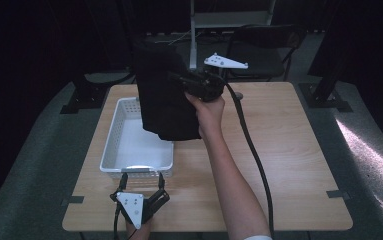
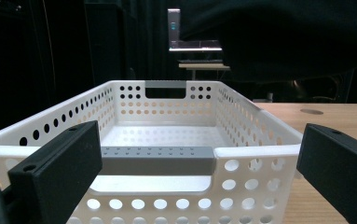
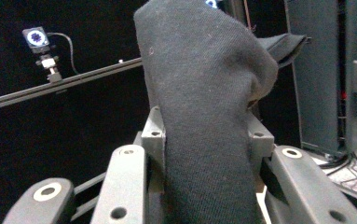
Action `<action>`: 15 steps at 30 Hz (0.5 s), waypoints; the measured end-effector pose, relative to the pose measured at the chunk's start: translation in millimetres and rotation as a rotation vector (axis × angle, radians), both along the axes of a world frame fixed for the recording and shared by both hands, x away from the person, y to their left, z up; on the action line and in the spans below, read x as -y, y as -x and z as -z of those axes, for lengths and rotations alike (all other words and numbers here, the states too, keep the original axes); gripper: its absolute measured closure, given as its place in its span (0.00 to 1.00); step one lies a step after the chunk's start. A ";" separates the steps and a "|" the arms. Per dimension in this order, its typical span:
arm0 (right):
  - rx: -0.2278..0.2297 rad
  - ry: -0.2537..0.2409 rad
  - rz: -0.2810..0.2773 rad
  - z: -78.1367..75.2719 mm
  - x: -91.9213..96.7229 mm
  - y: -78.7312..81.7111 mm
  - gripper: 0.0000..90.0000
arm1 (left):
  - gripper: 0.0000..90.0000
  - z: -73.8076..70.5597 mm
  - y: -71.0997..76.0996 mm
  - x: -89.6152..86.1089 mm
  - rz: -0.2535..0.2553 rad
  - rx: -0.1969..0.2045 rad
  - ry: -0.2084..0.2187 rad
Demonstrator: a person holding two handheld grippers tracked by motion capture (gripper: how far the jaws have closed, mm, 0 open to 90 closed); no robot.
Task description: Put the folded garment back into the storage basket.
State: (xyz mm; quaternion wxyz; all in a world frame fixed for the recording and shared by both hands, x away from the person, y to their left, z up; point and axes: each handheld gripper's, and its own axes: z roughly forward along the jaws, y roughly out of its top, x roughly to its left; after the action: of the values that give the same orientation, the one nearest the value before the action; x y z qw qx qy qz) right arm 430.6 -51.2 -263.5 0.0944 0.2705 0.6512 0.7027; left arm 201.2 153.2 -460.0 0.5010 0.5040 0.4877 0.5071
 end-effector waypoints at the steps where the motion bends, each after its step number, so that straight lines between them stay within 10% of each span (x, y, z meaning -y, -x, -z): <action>1: 0.001 0.001 -0.006 0.0 -2.5 0.0 0.69 | 0.01 0.0 0.0 0.0 0.000 0.000 0.000; 15: -0.025 -0.009 -0.071 8.5 -43.3 -4.1 0.69 | 0.01 0.0 0.7 -0.6 0.004 0.001 -0.001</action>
State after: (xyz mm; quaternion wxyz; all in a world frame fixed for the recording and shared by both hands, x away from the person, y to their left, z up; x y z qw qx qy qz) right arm 434.8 -7.9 -272.0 0.0601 0.2566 0.6584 0.7050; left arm 200.5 153.8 -460.0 0.5021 0.5050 0.4860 0.5066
